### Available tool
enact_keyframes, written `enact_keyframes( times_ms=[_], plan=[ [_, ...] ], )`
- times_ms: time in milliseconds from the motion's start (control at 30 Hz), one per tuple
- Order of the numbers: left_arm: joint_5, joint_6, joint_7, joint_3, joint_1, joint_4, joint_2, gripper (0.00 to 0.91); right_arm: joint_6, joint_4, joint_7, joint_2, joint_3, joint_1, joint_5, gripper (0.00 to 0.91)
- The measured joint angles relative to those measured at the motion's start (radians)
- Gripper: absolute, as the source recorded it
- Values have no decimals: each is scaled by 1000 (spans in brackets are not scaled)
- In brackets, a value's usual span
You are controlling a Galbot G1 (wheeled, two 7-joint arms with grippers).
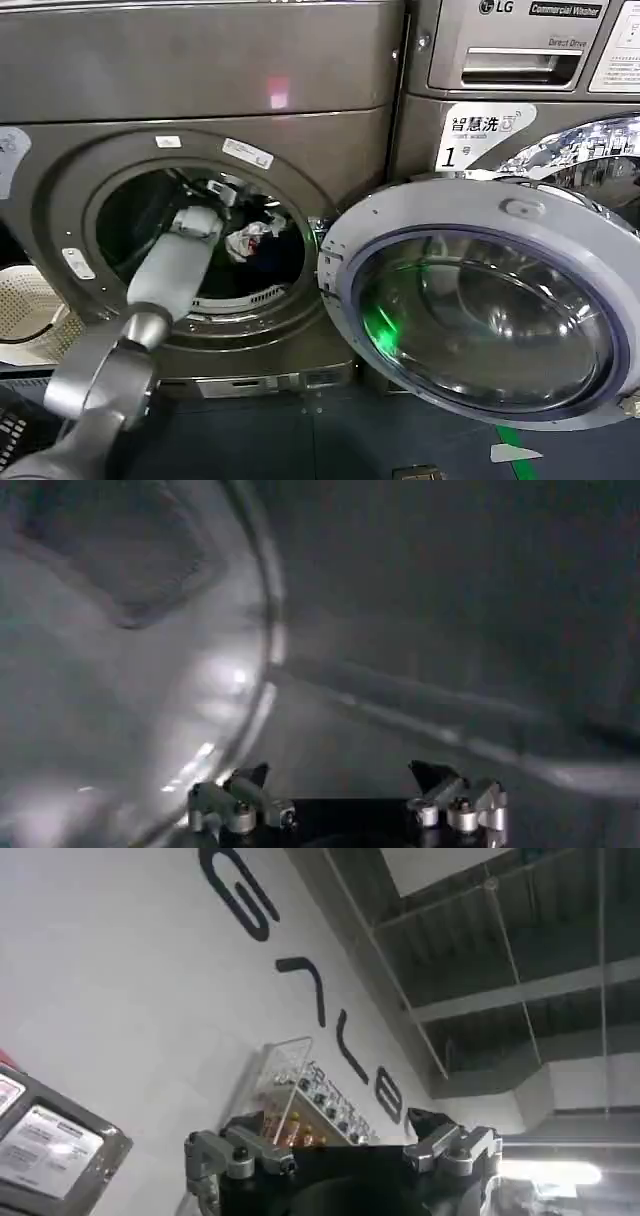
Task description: Grasp the clothes from the dryer.
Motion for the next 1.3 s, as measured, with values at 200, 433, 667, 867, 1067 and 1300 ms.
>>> enact_keyframes(
  times_ms=[200, 433, 667, 867, 1067, 1300],
  plan=[
    [152, -5, 52, 68, -8, 21, -7, 907, 5, -2, -5, -3, -26, 18, -15, 907],
    [252, -9, 8, 125, -7, 36, -17, 907, 11, 0, -9, 3, -49, 30, -24, 907],
    [286, 2, -12, 161, 14, 48, -27, 907, 13, -1, -13, -11, -65, 39, -31, 907],
    [287, 5, -27, 156, 34, 60, -30, 830, 17, -6, -18, -23, -81, 43, -35, 907],
    [271, 5, -36, 150, 49, 62, -43, 159, 23, -18, -20, -28, -91, 47, -39, 907],
    [252, 3, -44, 149, 53, 64, -47, 0, 24, -23, -20, -34, -107, 61, -42, 907]
  ],
)
